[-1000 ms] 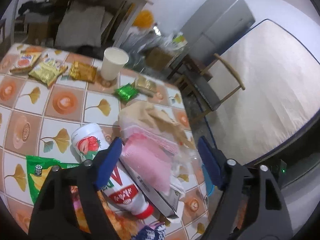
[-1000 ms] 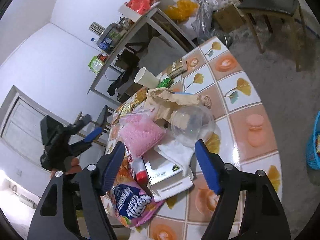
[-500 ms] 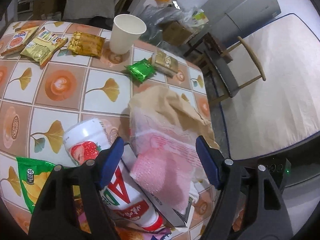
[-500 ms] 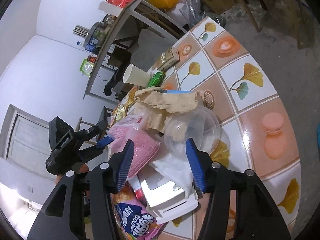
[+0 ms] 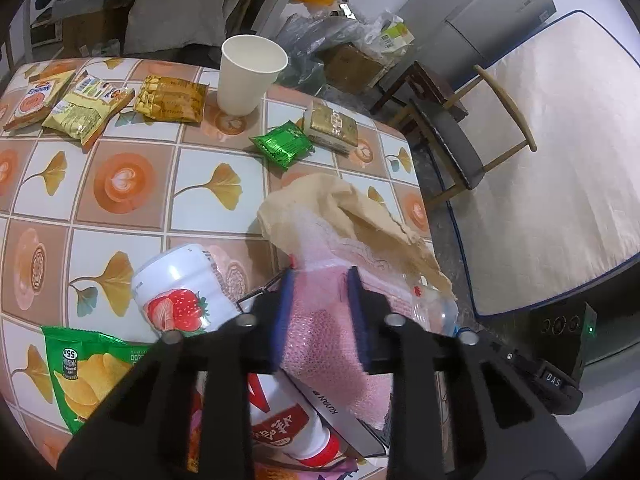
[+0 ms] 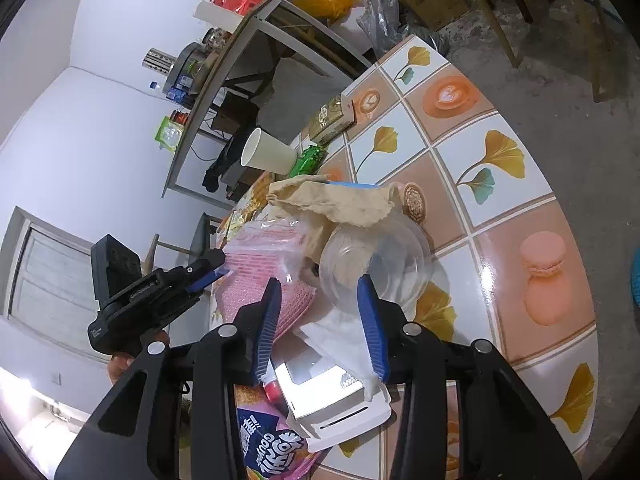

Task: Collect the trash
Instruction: 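Grasp the clear plastic bag with the left tool while the right tool grasps the clear bowl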

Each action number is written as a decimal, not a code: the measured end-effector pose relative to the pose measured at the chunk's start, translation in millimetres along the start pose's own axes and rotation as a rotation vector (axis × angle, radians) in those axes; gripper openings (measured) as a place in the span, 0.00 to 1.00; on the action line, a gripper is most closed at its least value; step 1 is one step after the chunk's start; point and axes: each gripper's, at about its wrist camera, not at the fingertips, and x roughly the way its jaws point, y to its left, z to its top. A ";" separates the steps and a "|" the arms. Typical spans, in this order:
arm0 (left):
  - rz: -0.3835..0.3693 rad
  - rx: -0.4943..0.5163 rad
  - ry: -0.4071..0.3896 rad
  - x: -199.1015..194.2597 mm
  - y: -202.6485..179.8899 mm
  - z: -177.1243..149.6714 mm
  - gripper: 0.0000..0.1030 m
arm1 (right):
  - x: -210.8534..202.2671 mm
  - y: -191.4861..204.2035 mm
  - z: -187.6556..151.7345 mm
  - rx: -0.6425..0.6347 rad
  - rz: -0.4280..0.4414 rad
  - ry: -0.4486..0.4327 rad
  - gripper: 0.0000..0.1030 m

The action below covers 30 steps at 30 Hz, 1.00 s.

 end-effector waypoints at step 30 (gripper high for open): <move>-0.134 0.057 -0.123 -60.0 -20.8 -20.1 0.04 | 42.6 13.5 9.6 -0.259 -0.317 0.008 0.65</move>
